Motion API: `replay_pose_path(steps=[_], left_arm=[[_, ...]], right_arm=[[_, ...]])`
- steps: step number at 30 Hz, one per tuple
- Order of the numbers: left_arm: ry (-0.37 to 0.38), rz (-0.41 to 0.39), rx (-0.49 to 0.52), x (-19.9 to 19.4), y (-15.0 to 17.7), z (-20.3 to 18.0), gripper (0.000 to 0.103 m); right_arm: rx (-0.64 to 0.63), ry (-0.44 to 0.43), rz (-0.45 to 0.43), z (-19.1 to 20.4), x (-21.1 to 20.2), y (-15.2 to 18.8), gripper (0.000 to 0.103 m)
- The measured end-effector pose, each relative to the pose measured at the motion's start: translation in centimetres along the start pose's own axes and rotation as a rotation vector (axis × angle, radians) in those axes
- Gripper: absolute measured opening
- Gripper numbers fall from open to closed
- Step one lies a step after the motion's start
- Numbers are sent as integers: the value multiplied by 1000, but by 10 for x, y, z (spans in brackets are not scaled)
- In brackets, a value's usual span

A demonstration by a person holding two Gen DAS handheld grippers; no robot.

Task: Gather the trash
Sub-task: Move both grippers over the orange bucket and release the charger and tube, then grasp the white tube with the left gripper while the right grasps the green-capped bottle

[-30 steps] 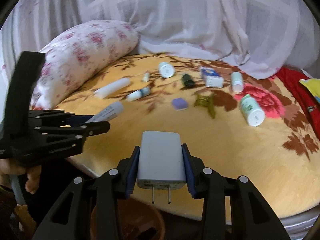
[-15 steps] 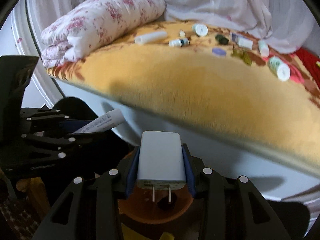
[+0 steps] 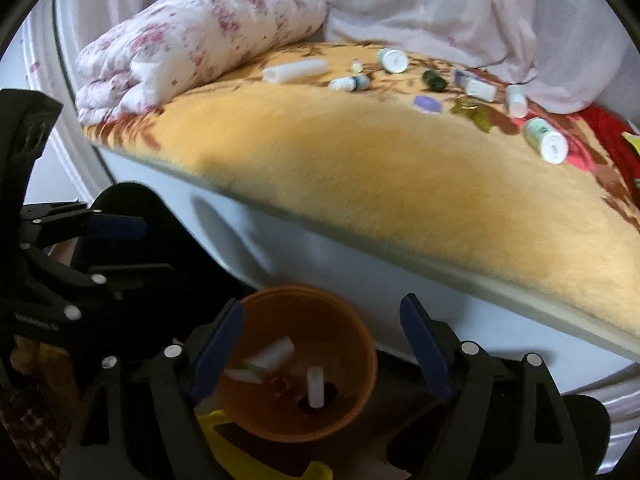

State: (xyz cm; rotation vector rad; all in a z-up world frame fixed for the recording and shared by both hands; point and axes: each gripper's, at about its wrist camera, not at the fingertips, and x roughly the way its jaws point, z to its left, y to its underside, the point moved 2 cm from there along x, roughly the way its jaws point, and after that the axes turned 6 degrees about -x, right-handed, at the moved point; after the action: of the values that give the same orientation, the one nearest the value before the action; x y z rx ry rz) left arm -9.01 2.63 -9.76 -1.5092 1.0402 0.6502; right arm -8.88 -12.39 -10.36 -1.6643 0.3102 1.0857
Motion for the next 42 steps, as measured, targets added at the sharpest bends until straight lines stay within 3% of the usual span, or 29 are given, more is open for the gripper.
replay_pose_path(steps=[8,15,22,28,29,30,31,36,42], left_arm=[[-30,-135,-5,-15,-43,5,84],[-99,-290,-54,-8,-142,37,84],[-212,-254,-77,52,-228,67,84],[-238,-166,-103,104,-265,82,84],[-233,-163,-105,108,-266,83,76],[-218,-159,-106,111,-268,84,42],[-185,-137,-107,115,-268,84,27],[-165,-212,-108,94,-249,77,24],[-120,-305,-39,42,-214,43,24]], right_arm=[[54,47,-42,-26,-5,-11,81],[90,73,-99,-50,-9,-32,81],[71,116,-119,-63,-8,-46,81],[93,129,-108,-79,1,-50,81],[96,130,-106,-82,2,-51,81],[101,133,-105,-84,4,-52,81],[105,134,-104,-87,5,-52,81],[114,153,-106,-99,10,-55,81],[173,264,-134,-163,11,-83,81]])
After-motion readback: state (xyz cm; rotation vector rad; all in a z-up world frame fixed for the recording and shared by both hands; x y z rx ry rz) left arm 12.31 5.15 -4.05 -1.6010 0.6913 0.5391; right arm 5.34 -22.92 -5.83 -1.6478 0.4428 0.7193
